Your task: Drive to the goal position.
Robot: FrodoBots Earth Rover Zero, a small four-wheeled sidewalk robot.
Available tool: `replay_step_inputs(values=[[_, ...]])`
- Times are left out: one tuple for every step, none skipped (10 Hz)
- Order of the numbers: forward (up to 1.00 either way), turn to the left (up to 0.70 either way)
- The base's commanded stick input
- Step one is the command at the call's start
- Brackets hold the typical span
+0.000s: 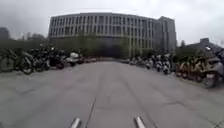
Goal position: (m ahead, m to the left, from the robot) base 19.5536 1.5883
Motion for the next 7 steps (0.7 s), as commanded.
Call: replay_step_inputs(values=[[1.00,0.06],[1.00,0.06],[1.00,0.06],[1.00,0.06],[1.00,-0.31],[1.00,-0.34],[1.00,-0.34]])
